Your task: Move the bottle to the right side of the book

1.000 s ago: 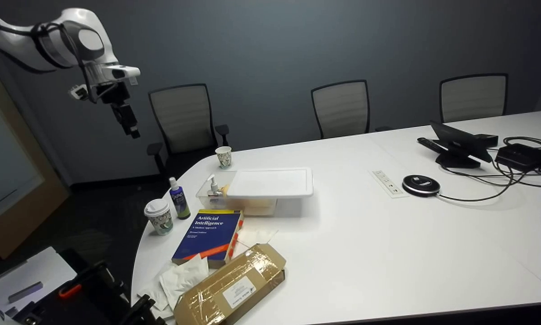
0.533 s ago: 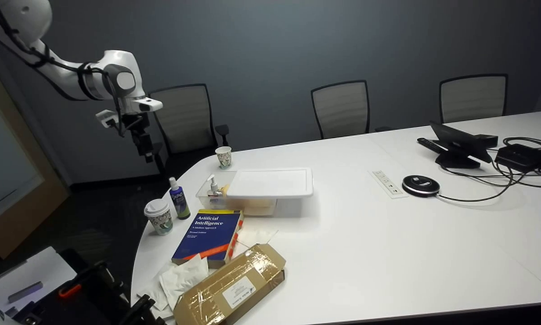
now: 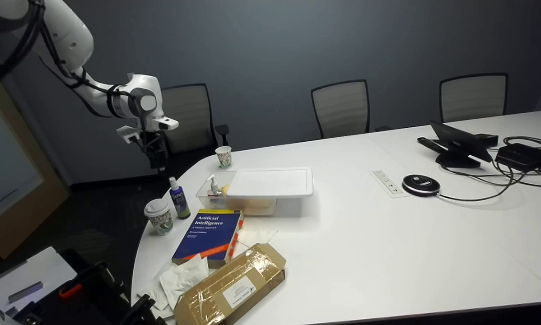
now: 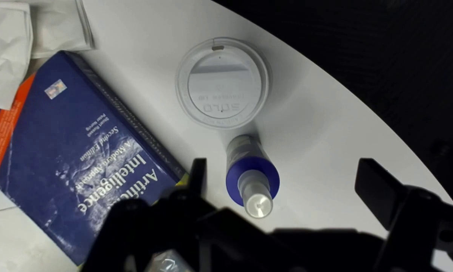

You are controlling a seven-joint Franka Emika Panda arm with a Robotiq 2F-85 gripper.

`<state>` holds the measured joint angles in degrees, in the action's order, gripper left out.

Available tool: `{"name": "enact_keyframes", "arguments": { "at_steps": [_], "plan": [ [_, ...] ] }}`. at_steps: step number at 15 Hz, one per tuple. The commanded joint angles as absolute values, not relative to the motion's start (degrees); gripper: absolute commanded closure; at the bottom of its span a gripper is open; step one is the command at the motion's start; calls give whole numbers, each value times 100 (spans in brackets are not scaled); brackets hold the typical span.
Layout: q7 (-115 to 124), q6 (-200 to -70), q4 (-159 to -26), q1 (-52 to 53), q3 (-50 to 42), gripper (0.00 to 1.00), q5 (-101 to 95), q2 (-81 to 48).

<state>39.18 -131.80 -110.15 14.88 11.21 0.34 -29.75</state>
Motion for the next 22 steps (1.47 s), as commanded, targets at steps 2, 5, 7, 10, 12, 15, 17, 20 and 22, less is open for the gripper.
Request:
{"name": "enact_keyframes", "arguments": {
  "at_steps": [2,5,7,10,12,15,17,20,22],
  "plan": [
    [3520,-13106,-10426,1633,908,0,287,-3548],
    [3361,-13106,-10260,1637,836,0,346,-3776],
    [3334,-13122,-10192,1678,788,0,353,-3872],
    [3326,-13107,-10152,1710,786,0,382,-3950],
    [3327,-13120,-10145,1735,772,0,363,-3978],
    [3375,-13147,-10175,1777,732,0,345,-3967],
    [3389,-13164,-10172,1785,680,0,315,-3969],
    [3393,-13179,-10116,1774,607,0,316,-4009],
    [3377,-13163,-10072,1759,573,0,319,-4040]
  ]
}}
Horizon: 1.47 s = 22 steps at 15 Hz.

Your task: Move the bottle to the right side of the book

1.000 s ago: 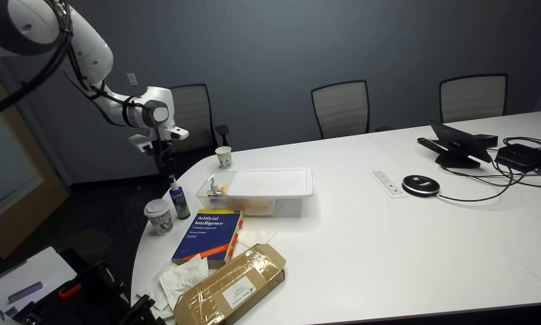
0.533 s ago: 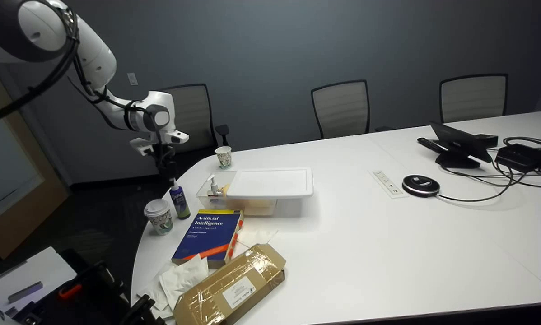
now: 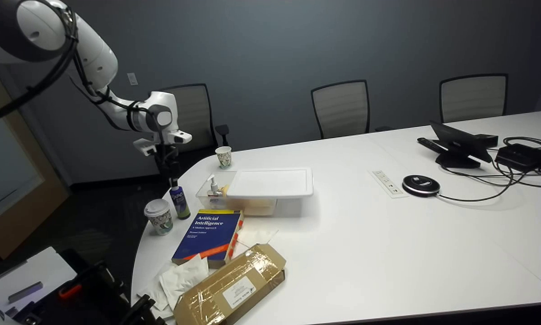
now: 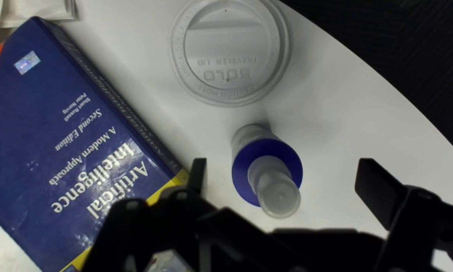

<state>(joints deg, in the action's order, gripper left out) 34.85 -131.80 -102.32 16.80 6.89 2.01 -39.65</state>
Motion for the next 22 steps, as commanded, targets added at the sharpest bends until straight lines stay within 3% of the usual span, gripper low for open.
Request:
{"name": "enact_keyframes", "arguments": {
  "at_steps": [1,2,3,5,13,22],
  "plan": [
    [3365,-13151,-10052,1753,572,0,331,-4053],
    [3355,-13131,-10037,1751,578,5,346,-4052],
    [3332,-13133,-10022,1740,589,26,362,-4060],
    [3349,-13150,-10012,1752,589,31,363,-4068],
    [3407,-13222,-10124,1776,561,94,358,-4006],
    [3547,-12969,-10063,1812,511,93,325,-3678]
  ]
}}
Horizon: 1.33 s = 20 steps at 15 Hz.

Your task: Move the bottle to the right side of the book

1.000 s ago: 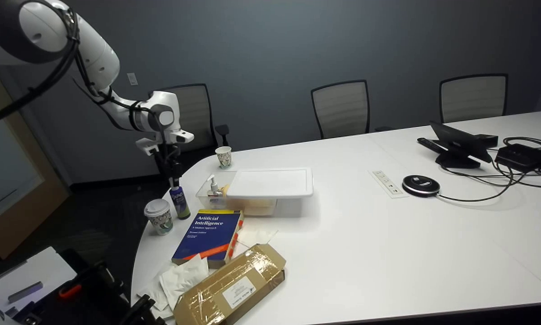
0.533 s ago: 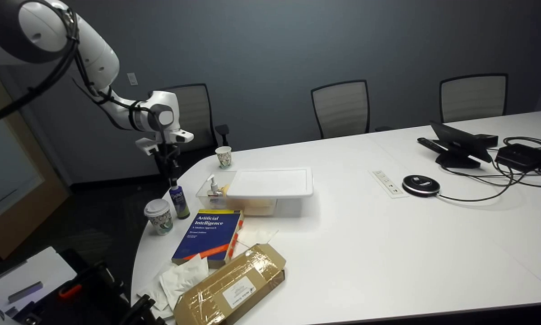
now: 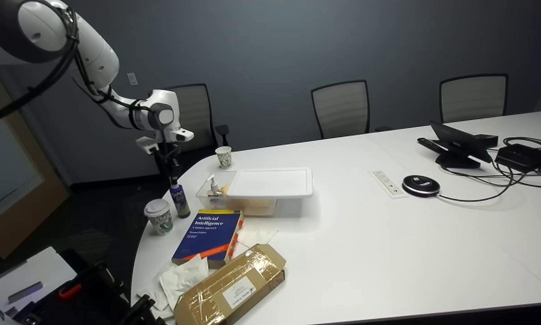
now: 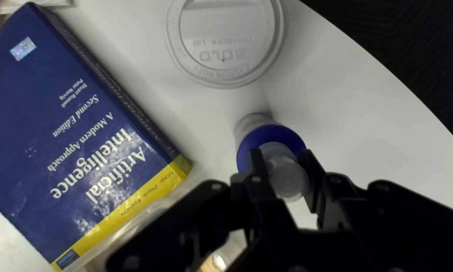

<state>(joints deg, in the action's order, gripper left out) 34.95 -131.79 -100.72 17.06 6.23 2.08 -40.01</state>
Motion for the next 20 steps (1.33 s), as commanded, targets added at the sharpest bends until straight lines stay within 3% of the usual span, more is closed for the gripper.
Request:
{"name": "enact_keyframes", "arguments": {
  "at_steps": [1,20],
  "plan": [
    [3583,-12906,-10046,1806,496,93,323,-3583],
    [4363,-11482,-10525,896,21,93,329,-869]
  ]
}}
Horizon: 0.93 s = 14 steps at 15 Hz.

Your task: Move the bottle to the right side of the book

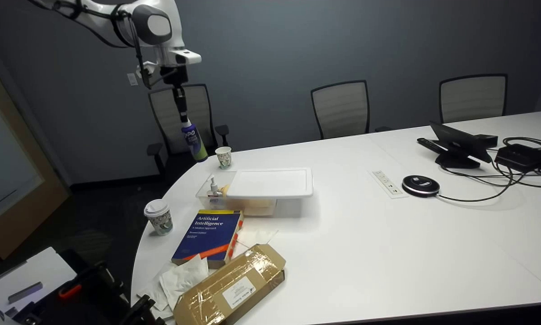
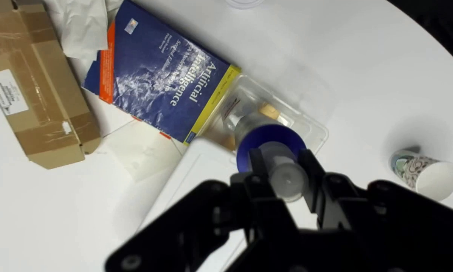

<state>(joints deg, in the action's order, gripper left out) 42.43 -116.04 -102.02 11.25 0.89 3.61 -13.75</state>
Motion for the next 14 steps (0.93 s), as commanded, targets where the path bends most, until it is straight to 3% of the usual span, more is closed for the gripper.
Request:
{"name": "enact_keyframes", "arguments": {
  "at_steps": [1,14],
  "plan": [
    [4351,-11465,-10549,787,-35,93,272,-794],
    [3733,-11744,-10742,-350,-602,93,617,-1053]
  ]
}}
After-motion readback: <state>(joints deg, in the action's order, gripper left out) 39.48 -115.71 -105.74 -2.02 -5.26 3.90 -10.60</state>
